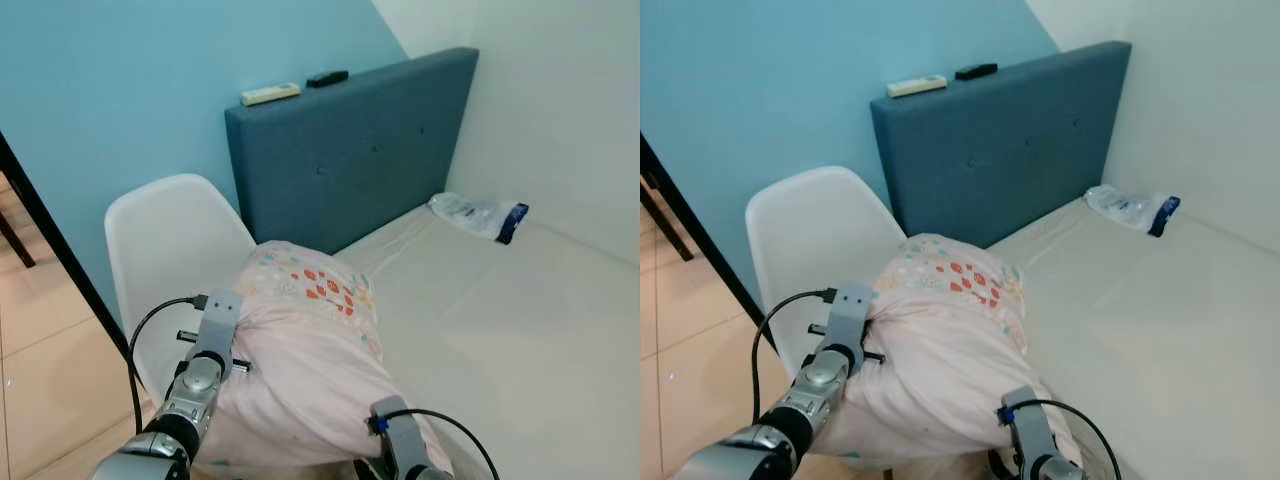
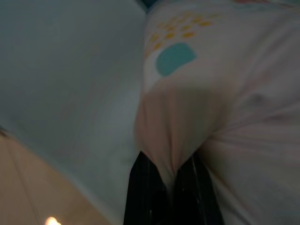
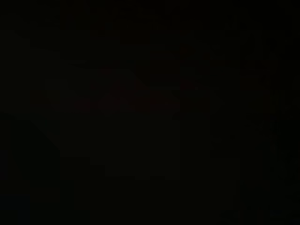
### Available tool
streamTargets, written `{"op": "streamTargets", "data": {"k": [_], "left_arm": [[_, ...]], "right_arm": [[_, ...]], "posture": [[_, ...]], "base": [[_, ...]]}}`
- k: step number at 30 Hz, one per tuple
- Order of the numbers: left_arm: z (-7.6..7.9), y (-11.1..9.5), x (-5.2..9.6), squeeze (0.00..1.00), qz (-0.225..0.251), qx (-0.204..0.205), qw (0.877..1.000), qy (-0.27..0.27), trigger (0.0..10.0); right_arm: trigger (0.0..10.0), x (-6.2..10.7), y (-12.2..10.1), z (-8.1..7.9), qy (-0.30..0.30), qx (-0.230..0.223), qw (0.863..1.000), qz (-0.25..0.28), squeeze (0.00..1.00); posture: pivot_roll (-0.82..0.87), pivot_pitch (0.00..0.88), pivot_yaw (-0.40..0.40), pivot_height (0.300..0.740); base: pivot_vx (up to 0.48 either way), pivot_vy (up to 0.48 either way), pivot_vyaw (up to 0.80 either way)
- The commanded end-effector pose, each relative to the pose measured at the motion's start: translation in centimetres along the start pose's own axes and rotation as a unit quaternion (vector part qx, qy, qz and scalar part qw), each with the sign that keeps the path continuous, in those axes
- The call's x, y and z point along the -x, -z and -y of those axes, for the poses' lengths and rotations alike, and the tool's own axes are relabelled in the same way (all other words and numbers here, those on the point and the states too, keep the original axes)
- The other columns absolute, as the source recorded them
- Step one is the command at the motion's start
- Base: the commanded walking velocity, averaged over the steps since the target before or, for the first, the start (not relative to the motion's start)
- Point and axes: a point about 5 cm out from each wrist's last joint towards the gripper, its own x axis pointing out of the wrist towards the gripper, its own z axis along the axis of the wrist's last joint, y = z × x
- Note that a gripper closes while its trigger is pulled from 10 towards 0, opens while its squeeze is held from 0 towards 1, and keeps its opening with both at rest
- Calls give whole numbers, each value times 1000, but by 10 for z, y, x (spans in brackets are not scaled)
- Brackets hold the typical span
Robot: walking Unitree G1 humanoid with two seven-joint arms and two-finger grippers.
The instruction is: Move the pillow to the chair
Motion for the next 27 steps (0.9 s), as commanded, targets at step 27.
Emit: {"op": "streamTargets", "data": {"k": [27], "left_arm": [[-47,-26,-10,0,66,-264,958,-86,10000]], "right_arm": [[10000,16,-57,32,-186,-147,956,175,0]], "posture": [[-109,0,46,740]], "base": [[0,0,0]]}}
